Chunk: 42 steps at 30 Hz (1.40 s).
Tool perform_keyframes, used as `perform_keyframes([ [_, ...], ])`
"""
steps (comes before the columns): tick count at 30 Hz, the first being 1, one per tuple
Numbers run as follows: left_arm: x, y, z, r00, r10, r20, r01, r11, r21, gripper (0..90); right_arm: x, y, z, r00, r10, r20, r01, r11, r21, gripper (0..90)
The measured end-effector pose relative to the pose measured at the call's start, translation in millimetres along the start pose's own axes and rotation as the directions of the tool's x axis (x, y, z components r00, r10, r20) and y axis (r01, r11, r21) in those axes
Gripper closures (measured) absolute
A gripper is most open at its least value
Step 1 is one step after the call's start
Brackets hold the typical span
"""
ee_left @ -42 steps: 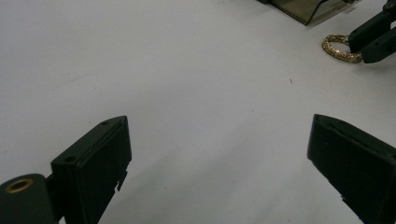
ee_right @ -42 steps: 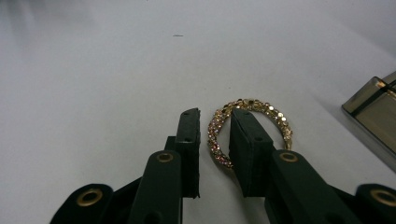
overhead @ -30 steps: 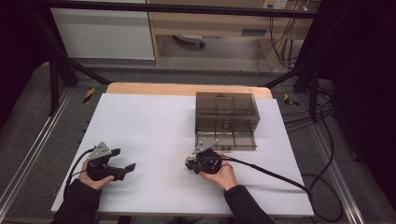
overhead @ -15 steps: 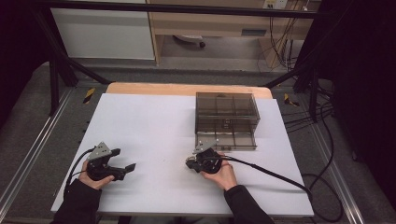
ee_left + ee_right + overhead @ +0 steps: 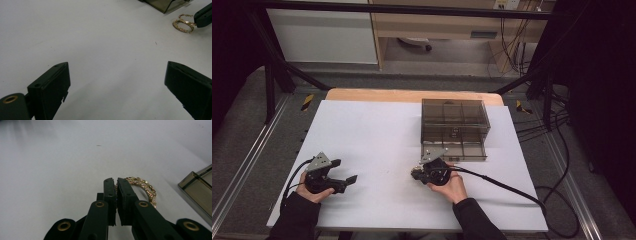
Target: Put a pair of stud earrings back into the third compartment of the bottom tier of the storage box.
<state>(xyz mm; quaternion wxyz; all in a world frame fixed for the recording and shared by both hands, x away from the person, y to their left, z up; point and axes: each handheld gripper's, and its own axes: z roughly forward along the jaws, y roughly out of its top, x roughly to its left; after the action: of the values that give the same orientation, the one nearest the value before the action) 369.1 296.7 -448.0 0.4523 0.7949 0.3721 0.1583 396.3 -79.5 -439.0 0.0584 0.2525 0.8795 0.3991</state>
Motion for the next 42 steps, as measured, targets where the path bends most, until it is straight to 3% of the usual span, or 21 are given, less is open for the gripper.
perform_keyframes([
  [23, 0.1, -0.1, 0.3, 1.0000, -0.001, -0.001, 0.001, 1.0000, 0.002, 6.4, 1.3, 5.8, -14.7, 1.0000, -0.001, 0.007, 0.001, 1.000, -0.025, 86.1],
  [42, 0.3, 0.1, 0.0, 1.0000, -0.003, -0.002, 0.003, 1.0000, 0.000, 6.4, -3.4, 10.2, -32.4, 0.9991, 0.002, 0.043, 0.001, 0.998, -0.056, 86.1],
])
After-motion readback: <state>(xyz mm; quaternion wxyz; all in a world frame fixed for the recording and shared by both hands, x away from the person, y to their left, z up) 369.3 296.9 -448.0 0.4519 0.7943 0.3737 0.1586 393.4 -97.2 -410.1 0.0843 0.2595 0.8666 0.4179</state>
